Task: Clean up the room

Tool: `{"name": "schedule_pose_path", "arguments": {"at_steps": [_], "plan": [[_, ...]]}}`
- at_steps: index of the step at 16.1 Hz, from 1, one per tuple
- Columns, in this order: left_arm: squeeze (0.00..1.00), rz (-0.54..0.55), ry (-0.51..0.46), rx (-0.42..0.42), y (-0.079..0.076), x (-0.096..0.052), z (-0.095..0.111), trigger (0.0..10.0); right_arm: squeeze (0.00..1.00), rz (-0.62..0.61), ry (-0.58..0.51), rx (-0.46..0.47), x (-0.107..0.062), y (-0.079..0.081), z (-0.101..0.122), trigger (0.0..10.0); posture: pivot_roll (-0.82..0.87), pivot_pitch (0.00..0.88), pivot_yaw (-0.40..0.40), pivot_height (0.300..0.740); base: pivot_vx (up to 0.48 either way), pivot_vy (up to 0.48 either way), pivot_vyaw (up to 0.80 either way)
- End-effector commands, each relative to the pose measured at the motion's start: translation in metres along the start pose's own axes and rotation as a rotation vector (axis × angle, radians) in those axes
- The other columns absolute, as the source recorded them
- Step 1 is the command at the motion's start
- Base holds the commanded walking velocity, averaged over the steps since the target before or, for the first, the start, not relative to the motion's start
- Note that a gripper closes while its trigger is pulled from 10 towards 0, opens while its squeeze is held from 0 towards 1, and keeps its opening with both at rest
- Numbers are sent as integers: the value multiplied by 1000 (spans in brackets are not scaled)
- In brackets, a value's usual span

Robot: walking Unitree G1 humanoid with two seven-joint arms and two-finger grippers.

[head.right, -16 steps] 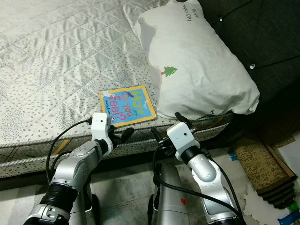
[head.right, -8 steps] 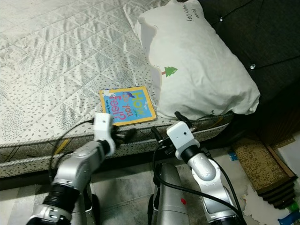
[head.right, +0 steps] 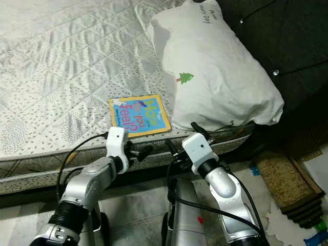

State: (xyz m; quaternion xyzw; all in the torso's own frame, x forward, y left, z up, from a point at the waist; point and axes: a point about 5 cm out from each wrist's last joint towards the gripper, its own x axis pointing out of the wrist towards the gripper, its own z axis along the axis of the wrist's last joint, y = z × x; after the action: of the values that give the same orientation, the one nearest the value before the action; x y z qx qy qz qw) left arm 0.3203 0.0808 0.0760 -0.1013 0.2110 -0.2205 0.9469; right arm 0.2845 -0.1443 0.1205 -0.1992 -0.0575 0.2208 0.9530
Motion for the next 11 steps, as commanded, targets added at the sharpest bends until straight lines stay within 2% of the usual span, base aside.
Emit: {"name": "schedule_pose_path", "arguments": {"at_steps": [1, 2, 5, 11], "plan": [[0, 34, 18, -10, 8, -1, -5, 10000, 0, -3, 14, -10, -3, -2, -4, 10000, -6, 191, -111, 539, 0, 0, 0], [0, 54, 14, -12, 15, -1, -4, 10000, 0, -5, 16, -12, -4, -3, -4, 10000, -6, 191, -111, 539, 0, 0, 0], [0, 82, -1, -14, 23, -1, 2, 10000, 0, -3, 17, -12, -5, -3, -5, 10000, -12, 194, -114, 539, 0, 0, 0], [0, 105, -32, -11, 31, 0, 12, 10000, 0, 1, 18, -13, -4, -2, -5, 10000, -11, 196, -117, 539, 0, 0, 0]]}}
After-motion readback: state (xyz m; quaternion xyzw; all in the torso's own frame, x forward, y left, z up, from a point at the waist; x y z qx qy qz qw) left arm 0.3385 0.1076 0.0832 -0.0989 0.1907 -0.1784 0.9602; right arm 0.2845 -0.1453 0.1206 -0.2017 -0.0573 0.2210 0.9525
